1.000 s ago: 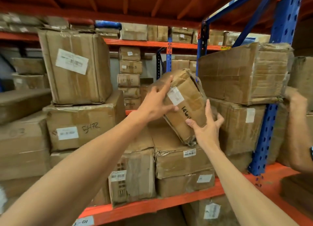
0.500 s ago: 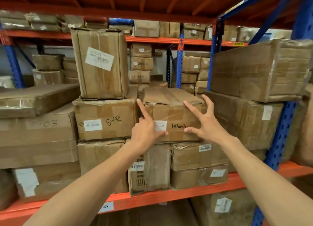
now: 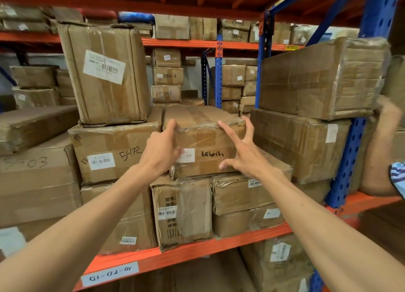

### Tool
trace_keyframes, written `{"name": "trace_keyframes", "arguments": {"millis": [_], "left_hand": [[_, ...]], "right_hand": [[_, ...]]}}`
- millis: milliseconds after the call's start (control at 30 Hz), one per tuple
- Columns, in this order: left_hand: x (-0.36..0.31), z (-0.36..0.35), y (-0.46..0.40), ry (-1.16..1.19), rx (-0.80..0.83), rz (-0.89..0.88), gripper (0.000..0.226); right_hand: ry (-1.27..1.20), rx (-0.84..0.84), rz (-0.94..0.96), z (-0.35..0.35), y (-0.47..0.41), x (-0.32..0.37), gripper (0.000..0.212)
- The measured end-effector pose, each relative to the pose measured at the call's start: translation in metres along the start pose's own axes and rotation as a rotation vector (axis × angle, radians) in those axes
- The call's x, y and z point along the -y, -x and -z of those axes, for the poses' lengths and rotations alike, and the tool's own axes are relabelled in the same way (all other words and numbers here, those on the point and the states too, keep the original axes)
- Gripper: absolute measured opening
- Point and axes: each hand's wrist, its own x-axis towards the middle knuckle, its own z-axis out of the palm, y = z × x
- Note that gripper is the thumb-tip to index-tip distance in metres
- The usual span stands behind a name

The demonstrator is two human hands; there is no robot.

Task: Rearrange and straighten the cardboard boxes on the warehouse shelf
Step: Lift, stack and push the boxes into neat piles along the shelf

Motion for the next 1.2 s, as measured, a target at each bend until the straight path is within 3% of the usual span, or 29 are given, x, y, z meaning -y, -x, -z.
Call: {"name": "trace_keyframes", "arguments": {"millis": [267, 733, 967, 1200], "left_hand": [[0.006, -0.001, 0.003, -0.085, 0.036, -0.045, 0.050], [-0.008, 0.027, 0.004, -0.364, 0.153, -0.046, 0.077], [-0.008, 0.027, 0.000, -0.088, 0.270, 0.073, 0.097], [-0.016, 0.017, -0.009, -0.122, 0.298, 0.094, 0.116]], "right_hand": [[-0.012, 0.039, -0.048, -0.002, 0.005, 0.005, 0.132], [0.021, 0.047, -0.188, -0.001, 0.025, 0.024, 0.125], [0.039, 0.096, -0.266, 0.016, 0.015, 0.036, 0.130], [0.047, 0.121, -0.217, 0.012, -0.003, 0.023, 0.145]]}}
